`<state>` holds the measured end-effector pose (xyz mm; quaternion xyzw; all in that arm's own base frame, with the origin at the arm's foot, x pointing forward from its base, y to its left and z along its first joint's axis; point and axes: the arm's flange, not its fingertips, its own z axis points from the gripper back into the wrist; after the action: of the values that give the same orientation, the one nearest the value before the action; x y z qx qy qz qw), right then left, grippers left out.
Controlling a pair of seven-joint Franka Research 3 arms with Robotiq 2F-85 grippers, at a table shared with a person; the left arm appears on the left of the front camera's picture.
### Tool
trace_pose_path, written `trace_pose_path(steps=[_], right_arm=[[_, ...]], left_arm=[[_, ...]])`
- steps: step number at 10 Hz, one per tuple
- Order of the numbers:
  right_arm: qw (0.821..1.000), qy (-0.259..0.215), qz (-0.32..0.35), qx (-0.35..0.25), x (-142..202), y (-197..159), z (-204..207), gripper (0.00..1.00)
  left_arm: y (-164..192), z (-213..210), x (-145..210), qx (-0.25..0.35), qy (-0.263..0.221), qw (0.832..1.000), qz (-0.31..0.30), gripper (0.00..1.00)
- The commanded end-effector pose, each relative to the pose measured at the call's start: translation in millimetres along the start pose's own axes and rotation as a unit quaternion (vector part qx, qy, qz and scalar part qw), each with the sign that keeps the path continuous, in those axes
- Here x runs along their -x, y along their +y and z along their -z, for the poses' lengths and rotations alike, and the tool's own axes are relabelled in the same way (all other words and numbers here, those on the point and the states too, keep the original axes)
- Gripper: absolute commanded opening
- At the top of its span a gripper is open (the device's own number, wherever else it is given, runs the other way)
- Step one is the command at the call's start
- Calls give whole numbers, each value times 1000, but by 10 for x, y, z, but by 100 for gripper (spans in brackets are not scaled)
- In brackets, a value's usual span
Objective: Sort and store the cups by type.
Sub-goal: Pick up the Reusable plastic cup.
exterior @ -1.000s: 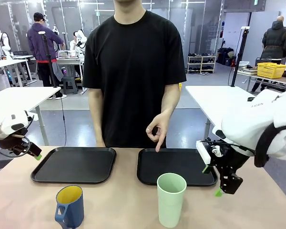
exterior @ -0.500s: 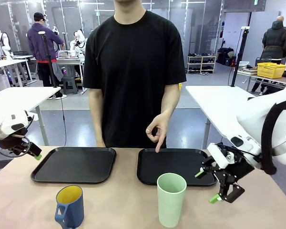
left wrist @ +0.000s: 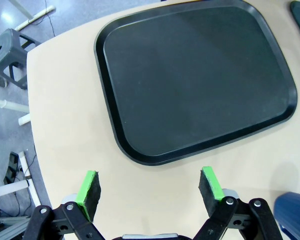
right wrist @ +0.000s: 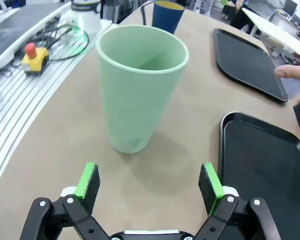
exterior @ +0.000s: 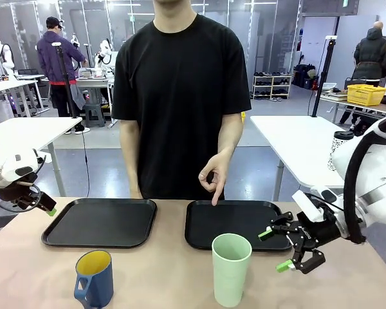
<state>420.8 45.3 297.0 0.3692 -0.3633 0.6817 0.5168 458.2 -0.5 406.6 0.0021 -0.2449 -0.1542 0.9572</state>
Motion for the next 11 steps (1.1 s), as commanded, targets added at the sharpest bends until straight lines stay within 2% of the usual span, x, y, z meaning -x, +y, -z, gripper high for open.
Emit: trace_pose_path(steps=[1,8,11], right_arm=[[1000,-22,2,2,78,-108,98,100],[1000,-17,15,-2,100,-80,92,100],[998,-54,17,-32,227,-205,350,100]], left_arm=[[21,-24,3,0,-3,1000,2,100],[21,-24,3,0,-3,1000,2,100],[21,-24,3,0,-3,1000,2,100]])
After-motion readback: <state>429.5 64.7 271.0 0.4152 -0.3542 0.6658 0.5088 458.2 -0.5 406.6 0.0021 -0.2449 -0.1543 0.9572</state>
